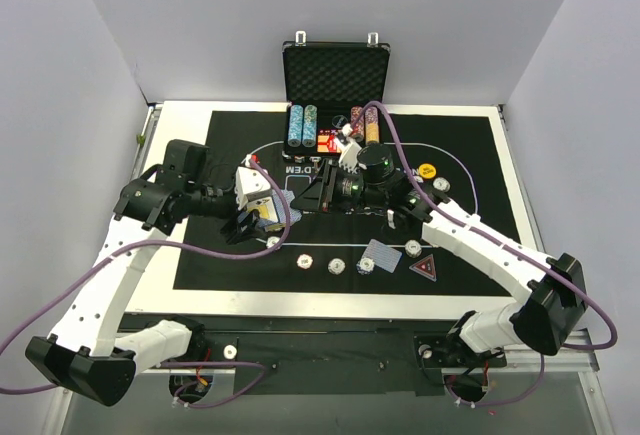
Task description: Distribute texas hold em gaming equipment
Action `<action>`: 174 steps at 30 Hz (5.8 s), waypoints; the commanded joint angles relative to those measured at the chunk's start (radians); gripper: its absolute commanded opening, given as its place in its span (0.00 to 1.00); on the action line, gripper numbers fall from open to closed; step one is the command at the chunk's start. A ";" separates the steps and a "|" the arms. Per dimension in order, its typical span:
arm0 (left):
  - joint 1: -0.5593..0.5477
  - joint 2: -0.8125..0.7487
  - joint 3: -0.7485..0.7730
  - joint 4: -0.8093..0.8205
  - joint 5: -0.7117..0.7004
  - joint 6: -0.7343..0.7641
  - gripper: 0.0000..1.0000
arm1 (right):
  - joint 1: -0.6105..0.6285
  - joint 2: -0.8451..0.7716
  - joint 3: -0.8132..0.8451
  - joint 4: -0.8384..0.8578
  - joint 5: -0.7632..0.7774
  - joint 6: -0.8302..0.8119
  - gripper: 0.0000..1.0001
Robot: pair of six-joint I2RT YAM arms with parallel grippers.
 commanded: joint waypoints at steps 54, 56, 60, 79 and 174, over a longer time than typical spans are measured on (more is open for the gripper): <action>-0.001 -0.029 0.038 0.036 0.061 -0.003 0.00 | -0.020 0.015 0.087 -0.049 0.075 -0.096 0.21; -0.001 -0.029 0.037 0.036 0.059 -0.003 0.00 | -0.020 0.006 0.082 -0.046 0.071 -0.096 0.22; -0.001 -0.029 0.034 0.037 0.058 -0.003 0.00 | -0.019 -0.009 0.071 -0.050 0.072 -0.101 0.28; -0.001 -0.035 0.021 0.044 0.050 -0.001 0.00 | 0.027 -0.035 0.059 -0.144 0.083 -0.151 0.14; -0.059 -0.033 -0.094 0.077 0.032 0.149 0.53 | 0.064 0.067 0.027 0.246 -0.129 0.036 0.01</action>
